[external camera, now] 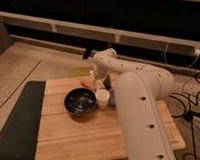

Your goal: Place the bottle in the ceramic bowl

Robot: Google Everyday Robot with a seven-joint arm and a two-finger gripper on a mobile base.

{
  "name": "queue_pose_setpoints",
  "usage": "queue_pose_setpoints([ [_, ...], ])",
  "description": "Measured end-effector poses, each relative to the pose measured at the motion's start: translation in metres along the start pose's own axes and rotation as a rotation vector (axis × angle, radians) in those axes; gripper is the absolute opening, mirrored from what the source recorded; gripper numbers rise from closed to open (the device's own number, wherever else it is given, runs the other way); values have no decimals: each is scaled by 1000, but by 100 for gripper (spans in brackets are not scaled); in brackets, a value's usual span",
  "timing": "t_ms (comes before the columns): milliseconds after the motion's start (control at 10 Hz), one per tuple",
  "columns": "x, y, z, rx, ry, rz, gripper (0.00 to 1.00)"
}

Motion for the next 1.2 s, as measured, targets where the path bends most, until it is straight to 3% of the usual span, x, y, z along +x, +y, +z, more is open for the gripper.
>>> queue_pose_setpoints([
  [400, -19, 3, -24, 0, -65, 14, 0],
  [600, -38, 12, -53, -8, -138, 5, 0],
  [800, -42, 33, -79, -23, -182, -29, 0],
  [1000, -34, 59, -92, -52, -195, -69, 0],
  [1200, -18, 89, -89, -98, -172, -116, 0],
])
